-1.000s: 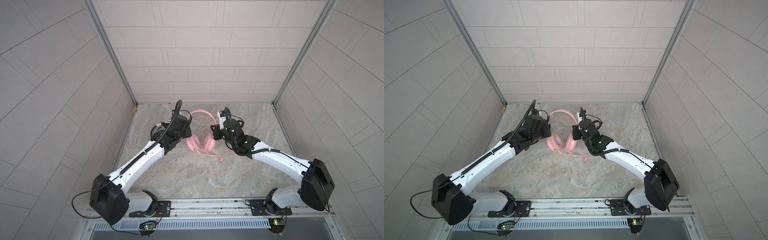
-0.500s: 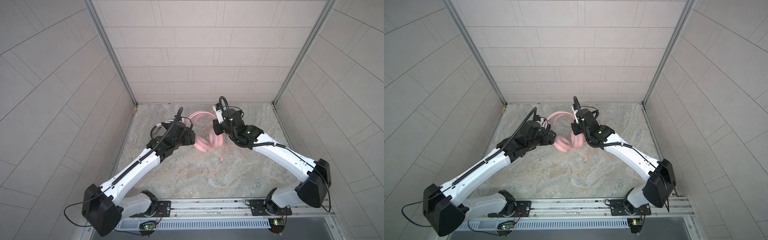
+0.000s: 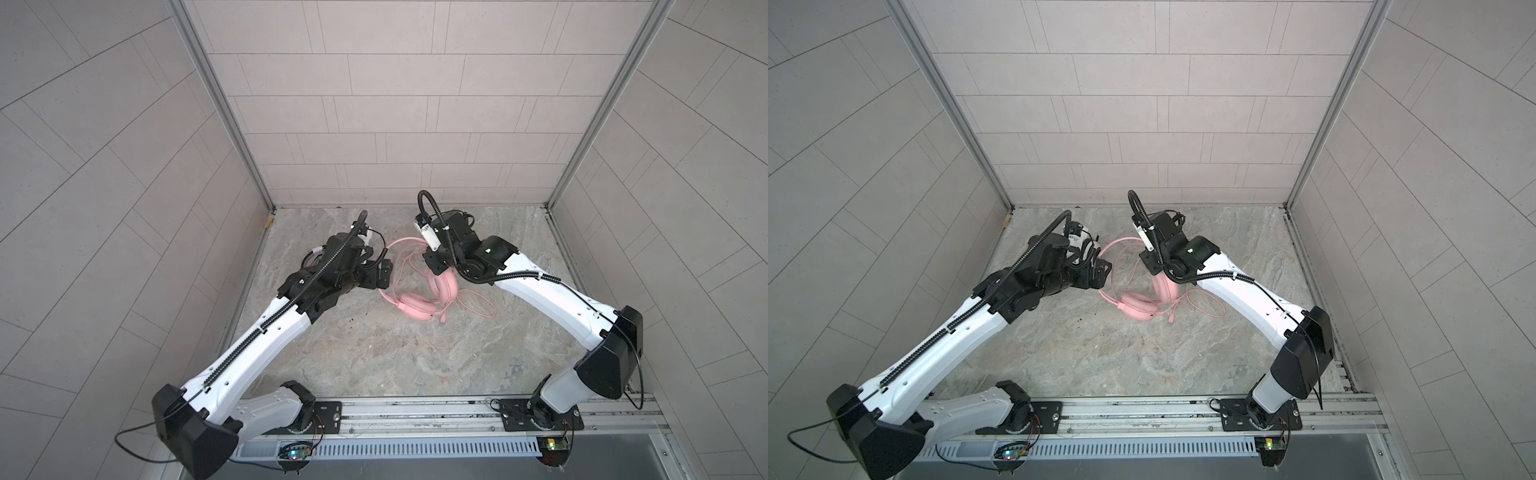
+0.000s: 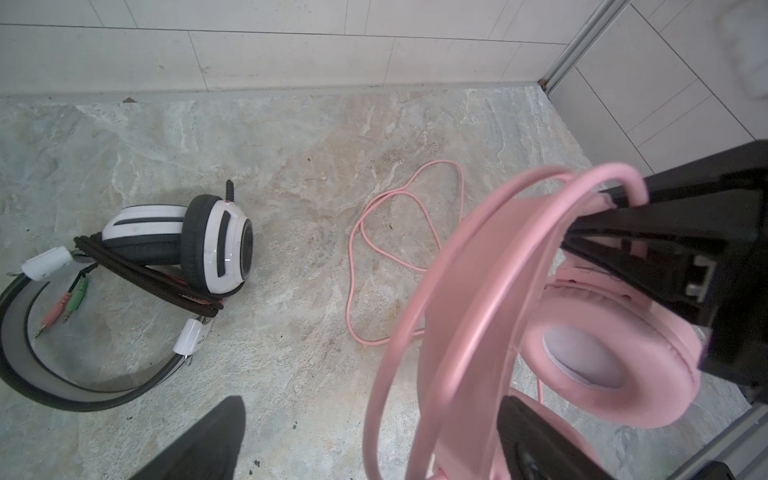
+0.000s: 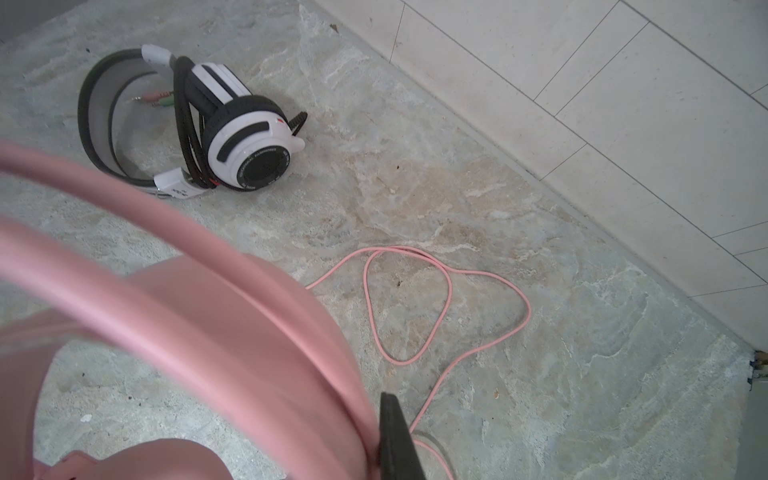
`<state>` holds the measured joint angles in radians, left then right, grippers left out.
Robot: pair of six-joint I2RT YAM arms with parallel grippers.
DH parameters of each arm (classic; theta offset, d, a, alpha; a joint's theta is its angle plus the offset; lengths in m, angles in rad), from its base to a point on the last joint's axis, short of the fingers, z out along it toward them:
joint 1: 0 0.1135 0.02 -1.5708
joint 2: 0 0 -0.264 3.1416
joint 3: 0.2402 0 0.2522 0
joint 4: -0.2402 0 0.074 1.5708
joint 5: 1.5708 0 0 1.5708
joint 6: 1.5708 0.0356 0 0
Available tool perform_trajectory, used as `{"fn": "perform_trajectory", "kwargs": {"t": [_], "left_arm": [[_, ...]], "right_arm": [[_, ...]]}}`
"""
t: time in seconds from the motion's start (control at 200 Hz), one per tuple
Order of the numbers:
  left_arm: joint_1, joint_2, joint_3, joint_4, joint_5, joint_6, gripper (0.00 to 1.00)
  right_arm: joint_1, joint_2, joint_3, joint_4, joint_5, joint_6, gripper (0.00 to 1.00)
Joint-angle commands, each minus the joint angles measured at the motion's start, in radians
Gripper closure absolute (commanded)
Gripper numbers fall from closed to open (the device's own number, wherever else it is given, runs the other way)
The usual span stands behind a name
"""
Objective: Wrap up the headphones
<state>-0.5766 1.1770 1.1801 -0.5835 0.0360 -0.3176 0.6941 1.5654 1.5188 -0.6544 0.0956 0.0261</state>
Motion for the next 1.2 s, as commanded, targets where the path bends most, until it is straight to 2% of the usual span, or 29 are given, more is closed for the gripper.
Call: {"fn": "perform_trajectory", "kwargs": {"t": [0.0, 0.2, 0.475, 0.57, 0.756, 0.941, 1.196], "left_arm": [[0.001, 0.067, 0.073, -0.086, 0.026, 0.061, 0.0], [-0.011, 0.125, 0.124, -0.106, 0.056, 0.05, 0.0], [-0.029, 0.105, 0.132, -0.107, 0.083, 0.002, 0.0], [-0.039, 0.071, 0.116, -0.096, 0.045, 0.006, 0.0], [-0.045, 0.035, 0.081, -0.068, 0.041, 0.002, 0.0], [-0.058, 0.116, 0.07, -0.1, -0.011, 0.027, 0.0], [-0.064, 0.187, 0.117, -0.133, -0.115, 0.054, 0.0]], "right_arm": [[0.012, -0.008, 0.038, -0.013, -0.012, -0.017, 0.97], [0.021, 0.005, 0.05, -0.024, -0.003, -0.022, 0.97], [0.032, 0.039, 0.068, -0.027, 0.005, -0.021, 0.97], [0.032, 0.052, 0.069, -0.028, 0.015, -0.024, 0.97], [0.031, 0.07, 0.069, -0.022, 0.003, -0.007, 0.97], [0.037, 0.048, 0.069, 0.002, -0.035, 0.017, 0.98], [0.071, 0.054, 0.078, -0.017, -0.013, 0.003, 0.98]]}}
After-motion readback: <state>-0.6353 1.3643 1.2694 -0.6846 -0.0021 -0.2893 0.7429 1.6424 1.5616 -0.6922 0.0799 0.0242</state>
